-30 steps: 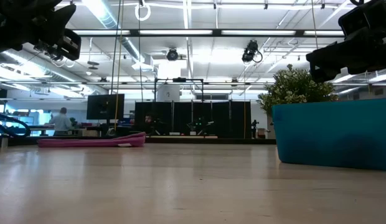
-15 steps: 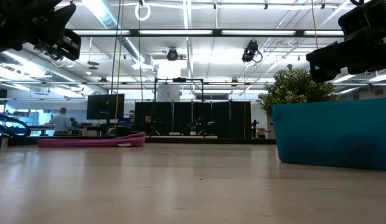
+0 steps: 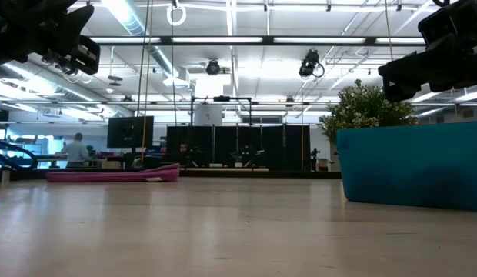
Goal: Pick and placing Produce into tupperware
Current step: Return to Home Position
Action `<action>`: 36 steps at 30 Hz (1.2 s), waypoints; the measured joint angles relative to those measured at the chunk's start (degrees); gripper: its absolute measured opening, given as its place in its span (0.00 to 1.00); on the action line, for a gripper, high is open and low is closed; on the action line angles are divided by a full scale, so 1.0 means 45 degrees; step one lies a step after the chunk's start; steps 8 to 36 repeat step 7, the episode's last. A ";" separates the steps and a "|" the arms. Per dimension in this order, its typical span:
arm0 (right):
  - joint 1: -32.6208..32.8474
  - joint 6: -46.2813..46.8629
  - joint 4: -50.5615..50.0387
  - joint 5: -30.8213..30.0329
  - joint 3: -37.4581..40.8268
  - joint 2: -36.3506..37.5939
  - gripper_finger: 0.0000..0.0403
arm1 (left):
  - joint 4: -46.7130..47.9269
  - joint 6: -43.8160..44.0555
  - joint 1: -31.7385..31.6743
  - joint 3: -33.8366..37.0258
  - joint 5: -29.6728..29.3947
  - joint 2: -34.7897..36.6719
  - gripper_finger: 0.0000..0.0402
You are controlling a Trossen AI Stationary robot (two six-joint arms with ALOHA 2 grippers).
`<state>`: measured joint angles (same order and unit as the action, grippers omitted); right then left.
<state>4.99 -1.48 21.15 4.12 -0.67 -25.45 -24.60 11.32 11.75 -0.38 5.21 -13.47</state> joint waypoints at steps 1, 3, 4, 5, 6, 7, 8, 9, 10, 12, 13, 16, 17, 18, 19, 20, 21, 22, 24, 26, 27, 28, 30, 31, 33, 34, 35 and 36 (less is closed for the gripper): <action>0.0000 -0.0002 0.0000 0.0000 0.0000 0.0000 0.19 | 0.0002 0.0000 0.0000 0.0000 -0.0002 0.0000 0.25; 0.0000 0.0000 0.0000 0.0000 0.0000 0.0000 0.19 | 0.0004 -0.0007 0.0000 0.0001 -0.0001 -0.0004 0.25; 0.0000 -0.0004 0.0000 0.0000 0.0000 0.0000 0.19 | 0.0000 -0.0001 0.0000 0.0000 -0.0005 0.0000 0.25; 0.0000 -0.0002 0.0000 0.0000 0.0000 0.0000 0.19 | 0.0002 -0.0002 0.0000 0.0002 0.0000 0.0000 0.25; 0.0000 -0.0004 0.0000 0.0000 0.0000 0.0000 0.19 | 0.0005 -0.0007 0.0000 0.0005 0.0000 -0.0005 0.25; 0.0000 0.0000 0.0000 0.0000 0.0000 0.0000 0.19 | 0.0000 -0.0007 0.0000 0.0000 0.0000 0.0000 0.24; 0.0000 0.0000 0.0000 0.0000 0.0000 0.0000 0.19 | 0.0000 -0.0007 0.0000 0.0000 0.0000 0.0000 0.24; 0.0000 0.0000 0.0000 0.0000 0.0000 0.0000 0.19 | 0.0000 -0.0007 0.0000 0.0000 0.0000 0.0000 0.24; 0.0000 0.0000 0.0000 0.0000 0.0000 0.0000 0.19 | 0.0000 -0.0007 0.0000 0.0000 0.0000 0.0000 0.24; 0.0000 0.0000 0.0000 0.0000 0.0000 0.0000 0.19 | 0.0000 -0.0007 0.0000 0.0000 0.0000 0.0000 0.24; 0.0000 0.0000 0.0000 0.0000 0.0000 0.0000 0.19 | 0.0000 -0.0007 0.0000 0.0000 0.0000 0.0000 0.24; 0.0000 0.0000 0.0000 0.0000 0.0000 0.0000 0.19 | 0.0000 -0.0007 0.0000 0.0000 0.0000 0.0000 0.24; 0.0000 0.0000 0.0000 0.0000 0.0000 0.0000 0.19 | 0.0000 -0.0007 0.0000 0.0000 0.0000 0.0000 0.24; 0.0000 0.0000 0.0000 0.0000 0.0000 0.0000 0.19 | 0.0000 -0.0007 0.0000 0.0000 0.0000 0.0000 0.24; 0.0000 0.0000 0.0000 0.0000 0.0000 0.0000 0.19 | 0.0000 -0.0007 0.0000 0.0000 0.0000 0.0000 0.24; 0.0000 0.0000 0.0000 0.0000 0.0000 0.0000 0.19 | 0.0000 -0.0007 0.0000 0.0000 0.0000 0.0000 0.24; 0.0000 0.0000 0.0000 0.0000 0.0000 0.0000 0.19 | 0.0000 -0.0007 0.0000 0.0000 0.0000 0.0000 0.24; 0.0000 0.0000 0.0000 0.0000 0.0000 0.0000 0.19 | 0.0000 -0.0007 0.0000 0.0000 0.0000 0.0000 0.24; 0.0000 0.0000 0.0000 0.0000 0.0000 0.0000 0.19 | 0.0000 -0.0007 0.0000 0.0000 0.0000 0.0000 0.24; 0.0000 0.0000 0.0000 0.0000 0.0000 0.0000 0.19 | 0.0000 -0.0007 0.0000 0.0000 0.0000 0.0000 0.24; 0.0000 0.0000 0.0000 0.0000 0.0000 0.0000 0.19 | 0.0000 -0.0007 0.0000 0.0000 0.0000 0.0000 0.24; 0.0000 0.0000 0.0000 0.0000 0.0000 0.0000 0.19 | 0.0000 -0.0007 0.0000 0.0000 0.0000 0.0000 0.24; 0.0000 0.0000 0.0000 0.0000 0.0000 0.0000 0.19 | 0.0000 -0.0007 0.0000 0.0000 0.0000 0.0000 0.24; 0.0000 0.0000 0.0000 0.0000 0.0000 0.0000 0.19 | 0.0000 -0.0007 0.0000 0.0000 0.0000 0.0000 0.24; 0.0000 0.0000 0.0000 0.0000 0.0000 0.0000 0.19 | 0.0000 -0.0007 0.0000 0.0000 0.0000 0.0000 0.24; 0.0000 0.0000 0.0000 0.0000 0.0000 0.0000 0.19 | 0.0000 -0.0007 0.0000 0.0000 0.0000 0.0000 0.24; 0.0000 0.0000 0.0000 0.0000 0.0000 0.0000 0.19 | 0.0000 -0.0007 0.0000 0.0000 0.0000 0.0000 0.24; 0.0000 0.0000 0.0000 0.0000 0.0000 0.0000 0.19 | 0.0000 -0.0007 0.0000 0.0000 0.0000 0.0000 0.24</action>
